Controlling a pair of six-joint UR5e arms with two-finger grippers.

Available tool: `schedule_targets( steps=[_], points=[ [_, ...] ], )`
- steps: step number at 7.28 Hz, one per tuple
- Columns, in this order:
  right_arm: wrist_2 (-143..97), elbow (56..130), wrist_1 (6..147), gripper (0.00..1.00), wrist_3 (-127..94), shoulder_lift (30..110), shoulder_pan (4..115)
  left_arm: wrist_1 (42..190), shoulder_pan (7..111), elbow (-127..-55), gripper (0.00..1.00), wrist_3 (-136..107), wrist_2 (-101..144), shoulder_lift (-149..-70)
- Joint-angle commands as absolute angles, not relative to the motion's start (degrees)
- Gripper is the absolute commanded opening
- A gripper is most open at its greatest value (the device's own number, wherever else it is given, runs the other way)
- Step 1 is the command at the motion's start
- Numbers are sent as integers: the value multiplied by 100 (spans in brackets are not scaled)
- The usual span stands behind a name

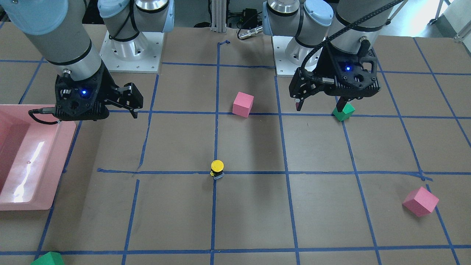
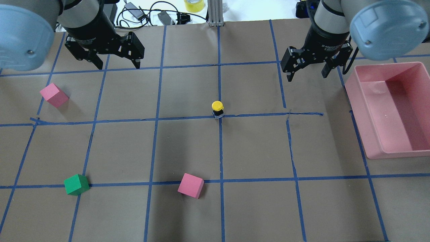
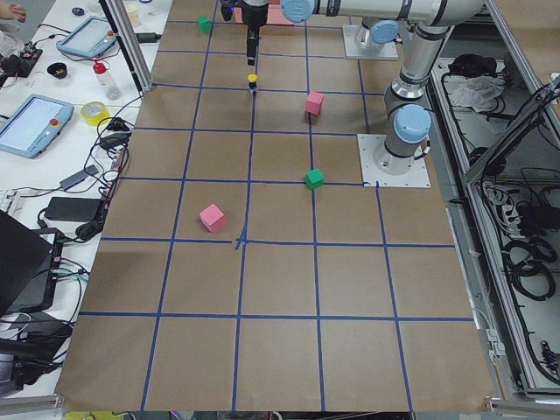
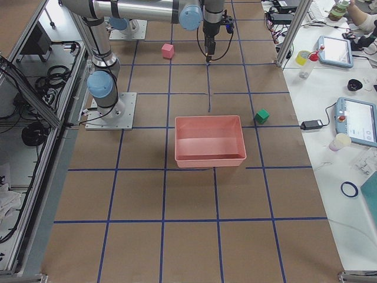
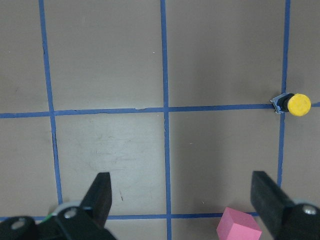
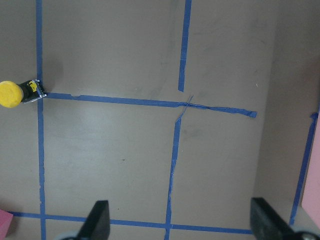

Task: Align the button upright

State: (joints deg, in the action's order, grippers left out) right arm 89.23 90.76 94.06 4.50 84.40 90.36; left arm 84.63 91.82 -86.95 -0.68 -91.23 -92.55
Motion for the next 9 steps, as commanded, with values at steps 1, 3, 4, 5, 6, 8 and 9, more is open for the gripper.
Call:
schedule_targets(
  steps=[1, 3, 4, 5, 6, 8, 9],
  points=[
    [8912, 9132, 9413, 100, 466, 8429, 9035, 8464, 9176, -8710, 100, -62, -9123, -9255],
    [8912, 9141, 9413, 100, 466, 8437, 9035, 8464, 9176, -8710, 100, -53, -9123, -9246],
    [8903, 9132, 9422, 100, 466, 8429, 9035, 8464, 9167, -8710, 100, -53, -9123, -9246],
    [8903, 9141, 9422, 100, 466, 8437, 9035, 8464, 9167, -8710, 100, -53, -9132, -9246],
    [8903, 9132, 9431, 100, 483, 8437, 9035, 8464, 9158, -8710, 100, -53, -9132, -9246],
    [8833, 9132, 9431, 100, 483, 8437, 9044, 8464, 9158, -8719, 100, -53, -9123, -9246],
    [8877, 9132, 9422, 100, 483, 8437, 9044, 8464, 9158, -8710, 100, -53, -9123, -9246]
  ],
)
